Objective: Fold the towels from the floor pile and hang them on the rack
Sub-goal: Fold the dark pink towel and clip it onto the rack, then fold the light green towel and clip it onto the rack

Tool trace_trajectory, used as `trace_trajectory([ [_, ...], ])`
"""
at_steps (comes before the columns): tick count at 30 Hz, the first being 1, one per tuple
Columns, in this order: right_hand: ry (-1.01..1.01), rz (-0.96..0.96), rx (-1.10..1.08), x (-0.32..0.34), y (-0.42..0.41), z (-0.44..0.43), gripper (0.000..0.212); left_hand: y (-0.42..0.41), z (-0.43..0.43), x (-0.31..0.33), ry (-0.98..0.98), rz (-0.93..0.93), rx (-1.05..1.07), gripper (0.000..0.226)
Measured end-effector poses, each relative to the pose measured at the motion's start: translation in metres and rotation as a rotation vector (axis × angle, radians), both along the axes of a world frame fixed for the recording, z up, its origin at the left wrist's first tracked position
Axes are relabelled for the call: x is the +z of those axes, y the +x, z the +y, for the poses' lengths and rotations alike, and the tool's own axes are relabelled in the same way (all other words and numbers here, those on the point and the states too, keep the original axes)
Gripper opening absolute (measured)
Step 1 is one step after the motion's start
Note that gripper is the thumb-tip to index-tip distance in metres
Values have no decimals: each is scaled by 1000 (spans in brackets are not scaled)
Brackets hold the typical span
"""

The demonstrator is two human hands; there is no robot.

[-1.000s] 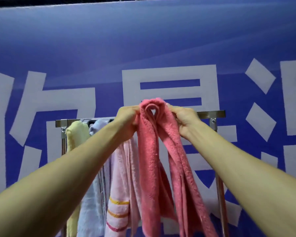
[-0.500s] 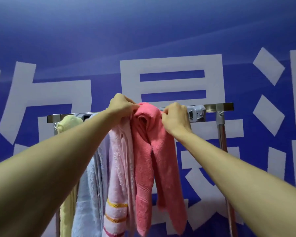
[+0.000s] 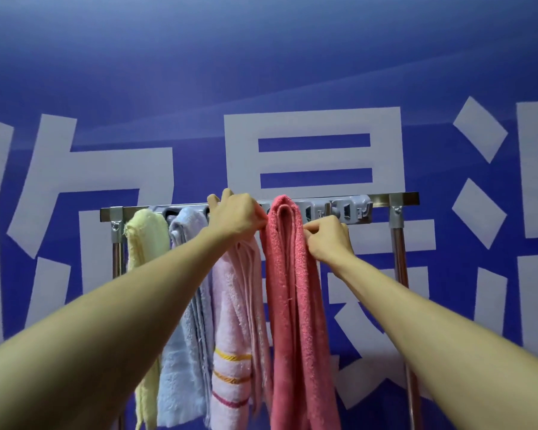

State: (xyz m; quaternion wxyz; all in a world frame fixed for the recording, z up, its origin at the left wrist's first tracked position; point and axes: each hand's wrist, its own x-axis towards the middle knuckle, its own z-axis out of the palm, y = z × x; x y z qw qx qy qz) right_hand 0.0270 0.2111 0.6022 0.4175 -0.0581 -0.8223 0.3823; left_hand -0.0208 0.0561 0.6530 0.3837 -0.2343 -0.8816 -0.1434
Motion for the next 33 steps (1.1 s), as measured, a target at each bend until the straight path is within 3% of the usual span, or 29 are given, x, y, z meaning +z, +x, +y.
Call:
trace_trajectory([
  [3, -10, -16, 25, 3, 13, 0, 22, 16, -11, -6, 58, -15, -67, 17],
  [5, -5, -28, 35, 1, 27, 0, 17, 31, -22, -11, 232, -105, -222, 6],
  [8, -12, -46, 40, -2, 55, 3, 17, 63, -36, -26, 474, -167, -441, 27],
  [11, -12, -94, 70, -6, 87, 1, 18, 97, -42, -54, 398, -224, -539, 31],
  [19, 57, -339, 207, -60, 158, -13, 15, 154, -40, -172, 430, -750, -694, 26],
  [23, 92, -540, 290, -125, 162, -7, 14, 156, -32, -242, 352, -880, -621, 28],
  [33, -53, -1034, 481, -332, 115, 35, 17, 108, -18, -407, 127, -1192, -449, 27],
])
